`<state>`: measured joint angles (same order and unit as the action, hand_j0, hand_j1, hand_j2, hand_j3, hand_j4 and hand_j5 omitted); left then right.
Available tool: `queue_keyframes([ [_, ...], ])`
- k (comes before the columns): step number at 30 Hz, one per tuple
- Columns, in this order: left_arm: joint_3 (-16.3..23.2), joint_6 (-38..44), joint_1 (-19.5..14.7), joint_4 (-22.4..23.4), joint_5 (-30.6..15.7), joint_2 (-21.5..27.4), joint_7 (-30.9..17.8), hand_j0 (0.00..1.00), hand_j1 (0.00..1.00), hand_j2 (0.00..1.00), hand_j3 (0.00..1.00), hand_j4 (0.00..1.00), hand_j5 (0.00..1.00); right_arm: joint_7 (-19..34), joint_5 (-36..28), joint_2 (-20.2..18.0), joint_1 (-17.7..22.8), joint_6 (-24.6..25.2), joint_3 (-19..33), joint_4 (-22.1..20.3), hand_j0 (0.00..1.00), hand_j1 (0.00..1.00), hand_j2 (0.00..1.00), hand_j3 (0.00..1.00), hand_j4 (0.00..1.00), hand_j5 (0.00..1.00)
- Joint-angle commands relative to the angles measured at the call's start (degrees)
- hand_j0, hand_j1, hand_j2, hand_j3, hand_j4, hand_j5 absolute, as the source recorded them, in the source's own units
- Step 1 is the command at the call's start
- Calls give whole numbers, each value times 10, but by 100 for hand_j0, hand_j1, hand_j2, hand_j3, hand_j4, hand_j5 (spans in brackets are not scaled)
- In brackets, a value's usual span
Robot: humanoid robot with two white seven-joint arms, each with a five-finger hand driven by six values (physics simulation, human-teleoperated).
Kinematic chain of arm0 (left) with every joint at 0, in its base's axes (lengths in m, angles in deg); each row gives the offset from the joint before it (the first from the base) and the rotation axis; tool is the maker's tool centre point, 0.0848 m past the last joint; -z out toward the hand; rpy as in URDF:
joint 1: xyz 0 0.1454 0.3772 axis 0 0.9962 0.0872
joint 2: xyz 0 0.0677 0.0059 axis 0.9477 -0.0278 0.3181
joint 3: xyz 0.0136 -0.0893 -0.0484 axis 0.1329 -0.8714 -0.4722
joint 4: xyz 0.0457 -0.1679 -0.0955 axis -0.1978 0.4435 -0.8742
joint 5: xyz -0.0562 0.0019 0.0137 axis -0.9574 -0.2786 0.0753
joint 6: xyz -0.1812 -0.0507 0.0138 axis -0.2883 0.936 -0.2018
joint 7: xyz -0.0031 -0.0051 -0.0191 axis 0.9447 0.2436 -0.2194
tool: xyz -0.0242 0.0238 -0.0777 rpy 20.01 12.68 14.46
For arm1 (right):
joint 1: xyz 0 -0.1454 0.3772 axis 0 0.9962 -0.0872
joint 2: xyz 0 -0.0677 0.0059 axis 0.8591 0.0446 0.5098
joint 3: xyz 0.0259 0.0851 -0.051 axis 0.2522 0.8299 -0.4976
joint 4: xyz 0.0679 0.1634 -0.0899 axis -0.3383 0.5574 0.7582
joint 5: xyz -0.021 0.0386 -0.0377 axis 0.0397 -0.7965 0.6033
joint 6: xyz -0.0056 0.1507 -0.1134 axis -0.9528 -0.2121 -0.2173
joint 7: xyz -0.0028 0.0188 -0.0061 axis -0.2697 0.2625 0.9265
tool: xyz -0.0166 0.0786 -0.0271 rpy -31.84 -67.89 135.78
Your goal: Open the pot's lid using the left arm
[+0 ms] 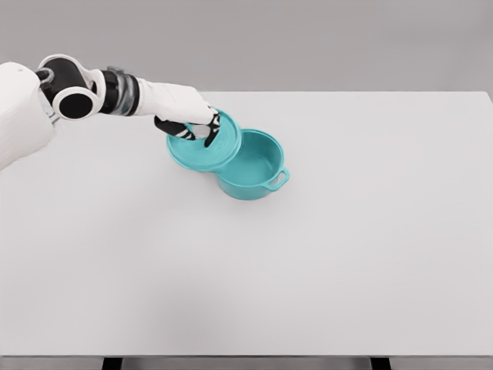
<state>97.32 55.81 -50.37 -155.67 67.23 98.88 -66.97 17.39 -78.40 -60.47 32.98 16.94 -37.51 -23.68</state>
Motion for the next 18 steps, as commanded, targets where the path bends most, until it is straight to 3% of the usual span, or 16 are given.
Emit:
queue_keyframes([
  [1,0,-18,1,-6,-1,48,0,41,41,41,41,41,41,0,0,0,0,0,0,0,100,100,100,100,100,100],
  [6,0,-64,13,-7,0,106,0,42,42,42,42,42,42,0,0,0,0,0,0,0,100,100,100,100,100,100],
  [11,0,-70,30,-6,3,118,0,46,46,46,46,46,46,0,0,0,0,0,0,0,100,100,100,100,100,100],
  [13,0,-71,36,-6,3,117,0,57,57,57,57,57,57,0,0,0,0,0,0,0,100,100,100,100,100,100],
  [17,0,-70,39,-4,4,114,0,89,89,89,89,89,89,0,0,0,0,0,0,0,100,100,100,100,100,100],
  [18,0,-69,41,-4,4,114,0,89,89,89,89,89,89,0,0,0,0,0,0,0,100,100,100,100,100,100],
])
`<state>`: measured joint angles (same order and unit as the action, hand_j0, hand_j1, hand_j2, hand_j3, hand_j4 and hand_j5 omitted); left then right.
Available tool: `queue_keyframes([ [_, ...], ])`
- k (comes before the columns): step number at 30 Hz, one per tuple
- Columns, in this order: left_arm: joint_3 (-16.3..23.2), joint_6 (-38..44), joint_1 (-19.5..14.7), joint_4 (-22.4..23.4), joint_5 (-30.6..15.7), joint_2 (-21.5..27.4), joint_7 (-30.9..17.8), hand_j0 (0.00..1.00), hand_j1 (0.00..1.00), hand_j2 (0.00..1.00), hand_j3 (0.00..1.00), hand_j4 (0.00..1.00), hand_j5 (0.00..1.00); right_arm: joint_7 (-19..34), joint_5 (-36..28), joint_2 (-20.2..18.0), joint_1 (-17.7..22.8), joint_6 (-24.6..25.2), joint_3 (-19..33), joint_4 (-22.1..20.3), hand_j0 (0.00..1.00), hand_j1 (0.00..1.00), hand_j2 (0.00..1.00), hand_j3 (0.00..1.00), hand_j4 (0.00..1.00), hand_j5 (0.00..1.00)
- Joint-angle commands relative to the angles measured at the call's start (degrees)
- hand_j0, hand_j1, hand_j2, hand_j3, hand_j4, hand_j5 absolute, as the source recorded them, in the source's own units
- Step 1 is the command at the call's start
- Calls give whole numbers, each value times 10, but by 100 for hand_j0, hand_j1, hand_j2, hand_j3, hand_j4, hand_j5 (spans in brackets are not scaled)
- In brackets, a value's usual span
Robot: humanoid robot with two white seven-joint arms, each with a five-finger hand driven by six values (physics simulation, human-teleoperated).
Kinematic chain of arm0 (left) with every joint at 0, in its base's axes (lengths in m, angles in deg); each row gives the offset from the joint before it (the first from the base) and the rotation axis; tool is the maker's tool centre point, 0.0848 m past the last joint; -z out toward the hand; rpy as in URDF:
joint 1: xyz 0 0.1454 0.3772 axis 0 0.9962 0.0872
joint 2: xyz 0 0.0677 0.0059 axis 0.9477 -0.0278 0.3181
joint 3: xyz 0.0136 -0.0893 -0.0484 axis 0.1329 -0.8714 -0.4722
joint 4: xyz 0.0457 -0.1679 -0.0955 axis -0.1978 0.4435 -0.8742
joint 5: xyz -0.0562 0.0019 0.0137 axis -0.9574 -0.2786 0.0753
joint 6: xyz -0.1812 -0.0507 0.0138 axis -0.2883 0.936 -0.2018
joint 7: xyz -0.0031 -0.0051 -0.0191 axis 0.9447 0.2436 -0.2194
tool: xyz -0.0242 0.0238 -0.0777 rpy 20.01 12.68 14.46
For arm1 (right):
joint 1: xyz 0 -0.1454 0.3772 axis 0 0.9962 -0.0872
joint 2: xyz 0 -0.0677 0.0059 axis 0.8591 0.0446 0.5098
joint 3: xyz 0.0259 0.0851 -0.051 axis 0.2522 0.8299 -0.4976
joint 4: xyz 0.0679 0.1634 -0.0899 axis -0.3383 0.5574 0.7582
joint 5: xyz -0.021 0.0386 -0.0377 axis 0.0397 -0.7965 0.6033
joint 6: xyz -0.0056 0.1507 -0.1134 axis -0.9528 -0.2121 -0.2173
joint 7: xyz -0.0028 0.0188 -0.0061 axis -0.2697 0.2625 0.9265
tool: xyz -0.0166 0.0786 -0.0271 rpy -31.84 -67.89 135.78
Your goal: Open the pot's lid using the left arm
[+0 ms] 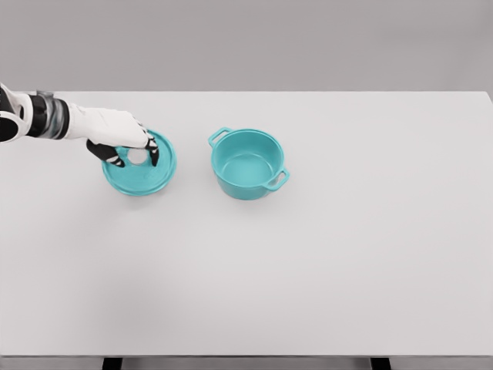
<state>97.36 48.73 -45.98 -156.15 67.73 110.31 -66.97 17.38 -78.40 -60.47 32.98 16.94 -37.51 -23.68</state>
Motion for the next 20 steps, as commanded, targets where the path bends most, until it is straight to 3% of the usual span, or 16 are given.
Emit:
queue_keyframes([
  [1,-1,1,1,1,-2,0,0,89,89,89,89,89,89,0,0,0,0,0,0,0,100,100,100,100,100,100],
  [4,-1,1,2,1,-1,-1,0,91,91,91,91,91,91,0,0,0,0,0,0,0,100,100,100,100,100,100],
  [6,-1,1,2,1,-1,-2,0,98,98,98,98,98,98,0,0,0,0,0,0,0,100,100,100,100,100,100],
  [9,-1,6,2,7,-5,25,0,100,100,100,100,100,100,0,0,0,0,0,0,0,100,100,100,100,100,100],
  [11,-7,7,1,41,-7,52,0,100,100,100,100,100,100,0,0,0,0,0,0,0,100,100,100,100,100,100],
  [14,-13,8,2,150,-7,46,2,100,100,100,100,100,100,0,0,0,0,0,0,0,100,100,100,100,100,100],
  [20,-13,8,2,162,-6,43,2,100,100,100,100,100,100,0,0,0,0,0,0,0,100,100,100,100,100,100],
])
